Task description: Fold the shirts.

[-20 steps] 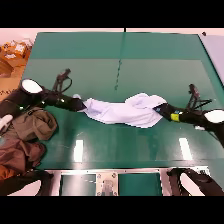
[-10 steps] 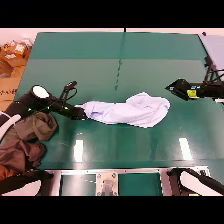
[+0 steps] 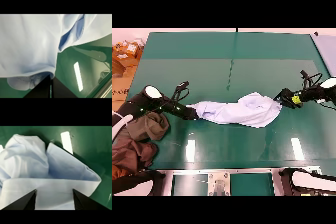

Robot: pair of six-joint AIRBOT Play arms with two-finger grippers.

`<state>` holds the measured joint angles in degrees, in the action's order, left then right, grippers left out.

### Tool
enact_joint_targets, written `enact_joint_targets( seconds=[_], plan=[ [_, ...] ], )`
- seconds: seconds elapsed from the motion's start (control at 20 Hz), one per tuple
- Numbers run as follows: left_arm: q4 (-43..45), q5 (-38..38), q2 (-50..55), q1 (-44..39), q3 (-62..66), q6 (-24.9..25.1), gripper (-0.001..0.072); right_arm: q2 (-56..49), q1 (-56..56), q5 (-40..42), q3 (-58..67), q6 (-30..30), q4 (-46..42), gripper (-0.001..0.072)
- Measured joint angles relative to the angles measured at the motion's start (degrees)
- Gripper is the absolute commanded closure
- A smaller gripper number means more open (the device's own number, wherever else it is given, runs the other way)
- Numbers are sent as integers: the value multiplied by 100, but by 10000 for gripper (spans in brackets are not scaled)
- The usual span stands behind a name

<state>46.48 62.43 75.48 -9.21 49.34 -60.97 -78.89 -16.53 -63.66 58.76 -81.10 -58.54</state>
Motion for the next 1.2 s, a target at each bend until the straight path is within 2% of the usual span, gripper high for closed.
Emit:
enact_joint_targets(
  seconds=[0.2,0.25,0.3,0.35,0.4,0.45,0.7,0.75,0.8,0.85,0.9,1.05,1.1,1.2],
  plan=[
    [17,-48,0,0,0,-2,681,-225,0,11,2,-9,-35,229],
    [17,-48,0,0,-2,-2,681,-256,0,-52,2,9,-31,343],
    [20,-48,0,0,-2,-2,682,-271,0,-157,-11,20,-2,494],
    [20,-48,0,0,0,-2,682,-289,2,-267,-44,39,50,552],
    [20,-50,0,0,-2,-2,682,-299,9,-348,-92,85,90,652],
    [22,-55,0,0,-2,-2,681,-306,28,-409,-151,136,142,698],
    [63,-85,-2,0,11,-11,682,-289,127,-466,-181,313,258,699],
    [127,-90,-4,-4,24,-24,682,-254,120,-452,-66,328,264,696],
    [227,-87,-4,-4,46,-79,682,-221,70,-457,61,328,289,519],
    [350,-79,-4,-4,59,-160,682,-184,-31,-518,225,308,282,270],
    [472,-68,-4,-4,72,-232,682,-157,-168,-603,374,216,282,191],
    [682,-46,-4,0,90,-367,682,-118,-745,-1062,579,-258,267,188],
    [723,-39,-4,0,94,-396,681,-109,-920,-1167,529,-391,264,164],
    [774,-42,-4,-2,96,-428,681,-101,-1132,-1250,247,-575,258,164]
  ],
)
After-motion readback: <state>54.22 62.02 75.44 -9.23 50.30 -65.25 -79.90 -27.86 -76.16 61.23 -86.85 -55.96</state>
